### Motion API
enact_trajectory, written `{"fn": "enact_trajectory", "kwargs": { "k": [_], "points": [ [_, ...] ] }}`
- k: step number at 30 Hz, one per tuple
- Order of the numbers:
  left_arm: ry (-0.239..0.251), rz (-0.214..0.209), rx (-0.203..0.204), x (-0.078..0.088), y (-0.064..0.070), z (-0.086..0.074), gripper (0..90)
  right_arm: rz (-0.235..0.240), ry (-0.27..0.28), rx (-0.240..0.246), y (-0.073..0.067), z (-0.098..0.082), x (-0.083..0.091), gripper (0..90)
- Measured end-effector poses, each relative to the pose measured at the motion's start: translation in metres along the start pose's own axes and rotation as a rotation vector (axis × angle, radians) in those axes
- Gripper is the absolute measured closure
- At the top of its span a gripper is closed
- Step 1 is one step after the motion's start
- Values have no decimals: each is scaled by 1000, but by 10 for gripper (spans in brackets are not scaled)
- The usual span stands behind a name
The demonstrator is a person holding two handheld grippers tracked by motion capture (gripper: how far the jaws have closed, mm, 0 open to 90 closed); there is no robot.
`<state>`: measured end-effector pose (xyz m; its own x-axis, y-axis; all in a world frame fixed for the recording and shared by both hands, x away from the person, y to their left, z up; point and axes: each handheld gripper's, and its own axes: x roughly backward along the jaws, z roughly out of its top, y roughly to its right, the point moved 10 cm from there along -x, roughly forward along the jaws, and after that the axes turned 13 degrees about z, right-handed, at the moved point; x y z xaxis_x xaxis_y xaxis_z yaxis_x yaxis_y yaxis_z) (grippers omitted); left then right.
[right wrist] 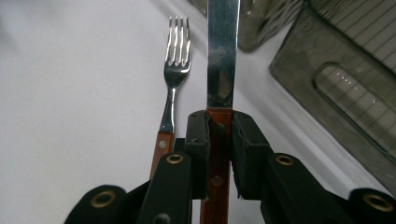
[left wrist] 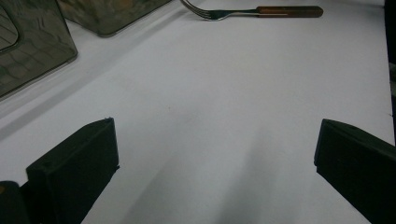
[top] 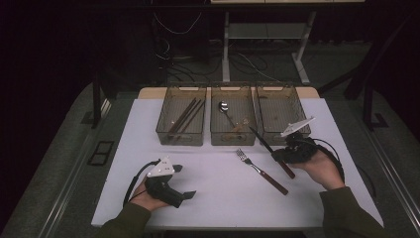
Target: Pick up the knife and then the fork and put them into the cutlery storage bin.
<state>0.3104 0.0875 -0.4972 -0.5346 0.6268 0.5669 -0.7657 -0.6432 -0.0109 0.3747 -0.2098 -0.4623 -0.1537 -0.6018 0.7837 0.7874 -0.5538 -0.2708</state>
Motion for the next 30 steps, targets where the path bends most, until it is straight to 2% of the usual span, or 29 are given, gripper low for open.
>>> {"fn": "enact_trajectory", "kwargs": {
  "k": [9,20,30],
  "points": [
    [0,-1,-1,0,0,0,0,-11,97,-23,6,5,14,780],
    [-2,-1,-2,-1,0,0,0,-31,211,-11,12,14,31,780],
    [-6,-2,-4,-1,1,-1,0,-55,283,-25,19,19,50,780]
  ]
}}
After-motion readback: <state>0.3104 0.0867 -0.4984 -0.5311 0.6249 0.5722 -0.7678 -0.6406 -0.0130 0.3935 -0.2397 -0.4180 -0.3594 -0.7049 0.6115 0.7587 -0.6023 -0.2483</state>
